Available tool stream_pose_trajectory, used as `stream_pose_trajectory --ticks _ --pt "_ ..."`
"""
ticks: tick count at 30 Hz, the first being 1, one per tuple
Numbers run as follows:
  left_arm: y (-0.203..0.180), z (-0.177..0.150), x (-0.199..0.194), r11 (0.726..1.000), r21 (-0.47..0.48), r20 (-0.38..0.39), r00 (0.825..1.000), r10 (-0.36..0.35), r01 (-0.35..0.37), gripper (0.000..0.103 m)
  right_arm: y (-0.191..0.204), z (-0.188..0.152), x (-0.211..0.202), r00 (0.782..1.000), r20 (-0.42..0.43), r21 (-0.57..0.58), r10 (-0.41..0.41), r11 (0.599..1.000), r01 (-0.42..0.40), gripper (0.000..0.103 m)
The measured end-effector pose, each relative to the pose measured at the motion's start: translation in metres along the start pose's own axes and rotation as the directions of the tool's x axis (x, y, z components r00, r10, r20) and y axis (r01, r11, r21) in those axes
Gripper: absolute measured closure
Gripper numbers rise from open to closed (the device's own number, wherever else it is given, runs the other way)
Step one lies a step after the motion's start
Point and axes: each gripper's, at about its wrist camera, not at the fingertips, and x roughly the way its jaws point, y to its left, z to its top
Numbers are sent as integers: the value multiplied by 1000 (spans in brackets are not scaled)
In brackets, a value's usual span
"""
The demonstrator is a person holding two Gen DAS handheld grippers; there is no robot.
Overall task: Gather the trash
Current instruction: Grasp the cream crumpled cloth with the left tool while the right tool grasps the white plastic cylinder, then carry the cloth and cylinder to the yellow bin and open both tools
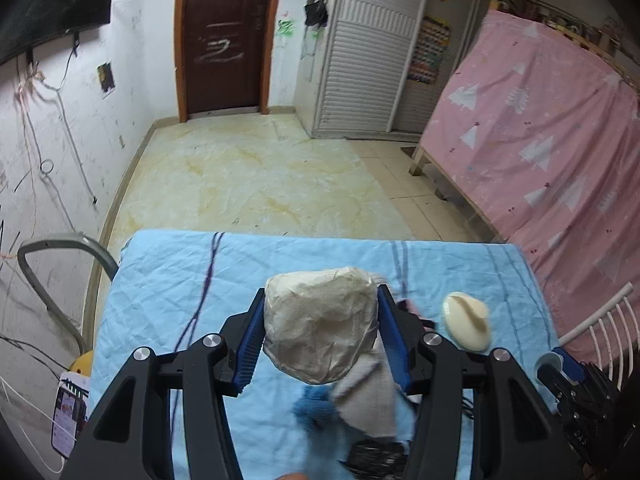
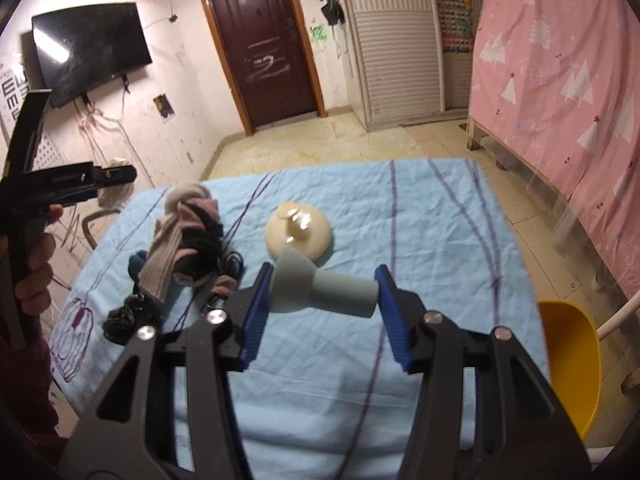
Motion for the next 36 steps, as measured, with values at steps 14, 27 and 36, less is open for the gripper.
stream_pose_trajectory --ticks 14,27,36 --pt "-112 -4 -30 984 167 40 997 -72 65 58 -65 -7 -57 992 120 91 -48 995 38 54" --pt "-230 -24 -23 938 308 -16 987 -163 160 58 -133 -23 -102 964 204 208 -168 970 125 54" --pt "-299 -50 -12 899 383 -72 977 -203 215 58 -182 -38 -100 961 176 286 -213 945 157 54"
